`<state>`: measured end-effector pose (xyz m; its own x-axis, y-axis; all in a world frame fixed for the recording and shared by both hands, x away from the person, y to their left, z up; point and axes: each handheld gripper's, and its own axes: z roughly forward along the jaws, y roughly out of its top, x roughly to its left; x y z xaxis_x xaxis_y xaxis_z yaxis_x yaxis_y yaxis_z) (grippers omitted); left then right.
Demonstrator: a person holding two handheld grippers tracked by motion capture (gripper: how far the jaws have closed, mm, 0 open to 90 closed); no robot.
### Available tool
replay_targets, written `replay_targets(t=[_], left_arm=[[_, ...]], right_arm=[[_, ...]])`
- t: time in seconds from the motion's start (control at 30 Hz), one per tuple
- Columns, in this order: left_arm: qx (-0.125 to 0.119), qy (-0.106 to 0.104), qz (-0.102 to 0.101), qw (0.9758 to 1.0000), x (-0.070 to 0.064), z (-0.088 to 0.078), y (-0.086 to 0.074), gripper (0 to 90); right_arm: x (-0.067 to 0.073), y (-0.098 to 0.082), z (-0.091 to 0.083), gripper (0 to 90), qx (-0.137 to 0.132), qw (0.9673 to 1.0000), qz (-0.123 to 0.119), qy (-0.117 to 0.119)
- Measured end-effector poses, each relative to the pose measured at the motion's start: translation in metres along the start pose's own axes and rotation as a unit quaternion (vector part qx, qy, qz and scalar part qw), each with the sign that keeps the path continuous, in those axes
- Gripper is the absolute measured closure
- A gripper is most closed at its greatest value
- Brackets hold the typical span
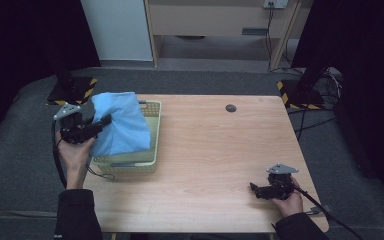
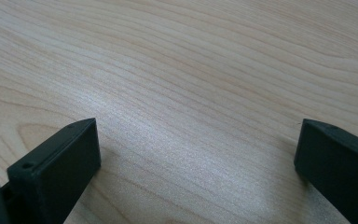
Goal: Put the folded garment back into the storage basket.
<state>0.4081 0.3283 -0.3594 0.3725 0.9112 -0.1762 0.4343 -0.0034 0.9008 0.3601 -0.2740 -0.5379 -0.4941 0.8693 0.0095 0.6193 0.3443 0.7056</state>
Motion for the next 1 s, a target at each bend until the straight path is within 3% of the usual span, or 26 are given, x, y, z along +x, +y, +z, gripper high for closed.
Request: replay_targets(t=[0.47,1.0], left_arm=[[0.043,-0.006,0.006,0.999,0.005,0.024,-0.014,65.5],[0.082,-0.006,0.036,0.996,-0.002,0.048,-0.024,65.5]], right_arm=[[0.0,0.0,0.0,0.4,0.0,1.0,0.0,0.0],[0.0,0.0,0.0,0.4,0.0,1.0,0.0,0.0]])
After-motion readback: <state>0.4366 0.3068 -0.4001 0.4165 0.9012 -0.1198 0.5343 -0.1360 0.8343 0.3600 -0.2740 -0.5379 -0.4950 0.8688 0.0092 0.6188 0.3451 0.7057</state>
